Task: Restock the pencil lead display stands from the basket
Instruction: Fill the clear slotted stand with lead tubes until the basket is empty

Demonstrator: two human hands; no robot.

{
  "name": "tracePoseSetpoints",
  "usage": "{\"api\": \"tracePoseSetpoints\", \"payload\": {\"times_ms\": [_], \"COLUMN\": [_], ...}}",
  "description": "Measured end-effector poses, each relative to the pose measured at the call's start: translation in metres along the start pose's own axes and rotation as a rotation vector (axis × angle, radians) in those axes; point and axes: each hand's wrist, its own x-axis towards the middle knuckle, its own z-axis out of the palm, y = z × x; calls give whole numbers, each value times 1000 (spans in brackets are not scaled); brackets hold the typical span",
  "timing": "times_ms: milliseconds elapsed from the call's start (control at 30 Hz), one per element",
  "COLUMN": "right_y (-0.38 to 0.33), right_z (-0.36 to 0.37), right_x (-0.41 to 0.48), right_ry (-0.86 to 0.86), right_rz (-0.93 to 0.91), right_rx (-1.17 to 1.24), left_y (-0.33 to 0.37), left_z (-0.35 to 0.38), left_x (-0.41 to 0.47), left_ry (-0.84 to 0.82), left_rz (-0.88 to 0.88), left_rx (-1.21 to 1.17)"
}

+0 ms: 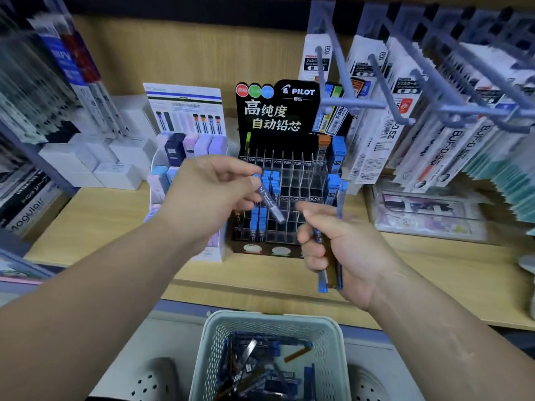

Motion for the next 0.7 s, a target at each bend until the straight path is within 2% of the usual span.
{"api": "tracePoseSetpoints", "payload": {"times_ms": [233,467,700], "right_y": [-5,-6,-11], "right_z": [-17,-25,-31], "right_x": [6,4,0], "right_ry": [47,42,47], "right_rz": [4,-10,-11], "right_rx": [4,-12,24], "left_y": [-24,-40,-48], "left_z": [4,18,23], "left_x": [17,25,27], "left_ry": [-66,-142,-107], "left_rz": [228,649,706], "left_rx": [467,818,1010]}}
